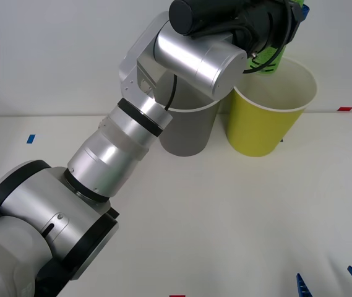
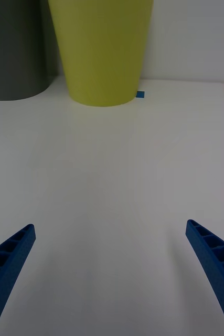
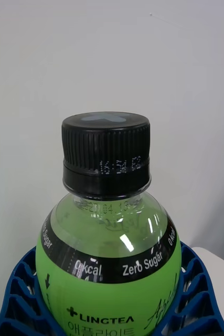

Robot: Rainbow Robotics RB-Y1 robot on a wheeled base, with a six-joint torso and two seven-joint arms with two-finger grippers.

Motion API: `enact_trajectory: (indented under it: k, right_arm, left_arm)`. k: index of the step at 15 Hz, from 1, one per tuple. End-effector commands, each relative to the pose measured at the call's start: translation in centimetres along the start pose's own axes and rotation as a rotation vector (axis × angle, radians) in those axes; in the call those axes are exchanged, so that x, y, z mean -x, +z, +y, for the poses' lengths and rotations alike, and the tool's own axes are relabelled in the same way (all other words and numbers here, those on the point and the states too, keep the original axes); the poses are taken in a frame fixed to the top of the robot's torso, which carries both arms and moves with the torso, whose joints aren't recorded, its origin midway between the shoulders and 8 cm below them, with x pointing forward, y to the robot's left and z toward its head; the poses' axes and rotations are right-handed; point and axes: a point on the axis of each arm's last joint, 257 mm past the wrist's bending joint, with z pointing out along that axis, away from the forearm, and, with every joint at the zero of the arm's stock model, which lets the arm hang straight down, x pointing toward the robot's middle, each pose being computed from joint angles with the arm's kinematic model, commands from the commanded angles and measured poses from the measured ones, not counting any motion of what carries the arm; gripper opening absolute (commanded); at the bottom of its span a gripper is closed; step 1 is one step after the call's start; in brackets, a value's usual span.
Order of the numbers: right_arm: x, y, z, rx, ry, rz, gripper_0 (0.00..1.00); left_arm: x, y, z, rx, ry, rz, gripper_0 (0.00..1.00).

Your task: Put cans in the gray bin and PET bottles in the light green bin.

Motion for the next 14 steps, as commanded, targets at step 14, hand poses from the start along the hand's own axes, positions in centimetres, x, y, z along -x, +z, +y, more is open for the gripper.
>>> enact_trajectory:
  k: [14]
  right_arm:
    - [0.0, 0.0, 0.0, 0.000, 0.000, 0.000, 1.00]
  left_arm:
    - [-0.9, 2.4, -3.9, -0.076, 0.056, -0.139, 0.00]
